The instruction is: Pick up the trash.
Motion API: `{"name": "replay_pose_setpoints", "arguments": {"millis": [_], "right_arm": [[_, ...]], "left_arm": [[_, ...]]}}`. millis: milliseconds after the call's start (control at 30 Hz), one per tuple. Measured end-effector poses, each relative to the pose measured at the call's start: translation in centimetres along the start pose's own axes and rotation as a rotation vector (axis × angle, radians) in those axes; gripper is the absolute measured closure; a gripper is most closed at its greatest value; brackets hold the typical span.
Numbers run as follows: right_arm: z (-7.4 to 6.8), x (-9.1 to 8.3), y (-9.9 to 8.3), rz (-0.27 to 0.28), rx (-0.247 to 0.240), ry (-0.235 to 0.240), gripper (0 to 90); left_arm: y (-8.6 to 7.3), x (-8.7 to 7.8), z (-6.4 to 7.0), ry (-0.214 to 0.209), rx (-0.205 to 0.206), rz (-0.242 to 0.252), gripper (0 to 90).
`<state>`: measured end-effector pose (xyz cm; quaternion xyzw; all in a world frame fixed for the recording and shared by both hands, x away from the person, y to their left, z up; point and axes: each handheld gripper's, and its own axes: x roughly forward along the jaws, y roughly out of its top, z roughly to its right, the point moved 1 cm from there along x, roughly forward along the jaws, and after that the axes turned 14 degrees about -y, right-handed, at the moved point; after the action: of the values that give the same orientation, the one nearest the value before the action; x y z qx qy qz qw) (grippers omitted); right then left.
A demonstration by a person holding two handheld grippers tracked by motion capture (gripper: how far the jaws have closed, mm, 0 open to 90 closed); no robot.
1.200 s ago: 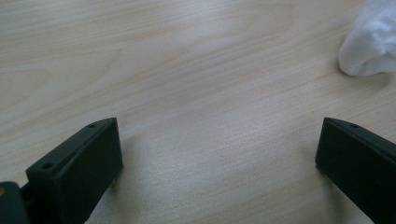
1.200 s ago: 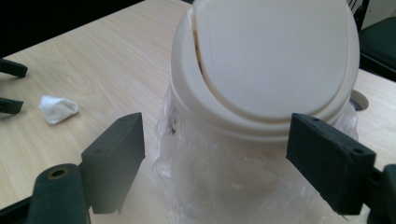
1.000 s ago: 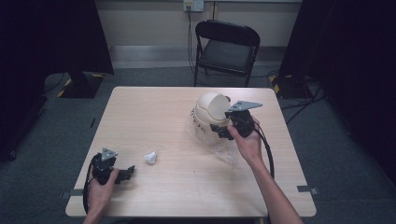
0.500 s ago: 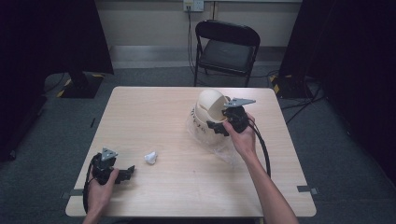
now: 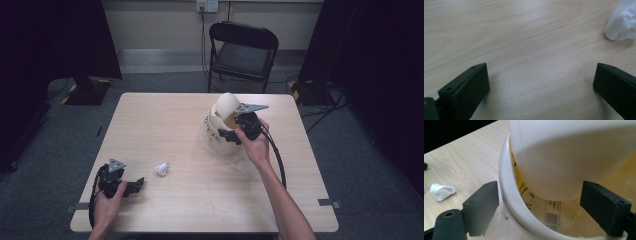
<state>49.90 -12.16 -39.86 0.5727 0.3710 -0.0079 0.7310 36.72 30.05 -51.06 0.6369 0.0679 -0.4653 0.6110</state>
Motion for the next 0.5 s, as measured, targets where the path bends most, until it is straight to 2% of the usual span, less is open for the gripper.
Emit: {"name": "replay_pose_setpoints", "arguments": {"millis": [300, 500], "right_arm": [[0.1, 0.48, -0.01, -0.001, 0.007, 0.006, 13.2], [0.23, 0.07, -0.02, 0.01, 0.013, 0.018, 14.0]], "left_arm": [[-0.01, -0.01, 0.01, 0.004, 0.002, -0.002, 0.1], [-0.01, -0.03, 0.0, 0.002, 0.003, -0.003, 0.1]]}}
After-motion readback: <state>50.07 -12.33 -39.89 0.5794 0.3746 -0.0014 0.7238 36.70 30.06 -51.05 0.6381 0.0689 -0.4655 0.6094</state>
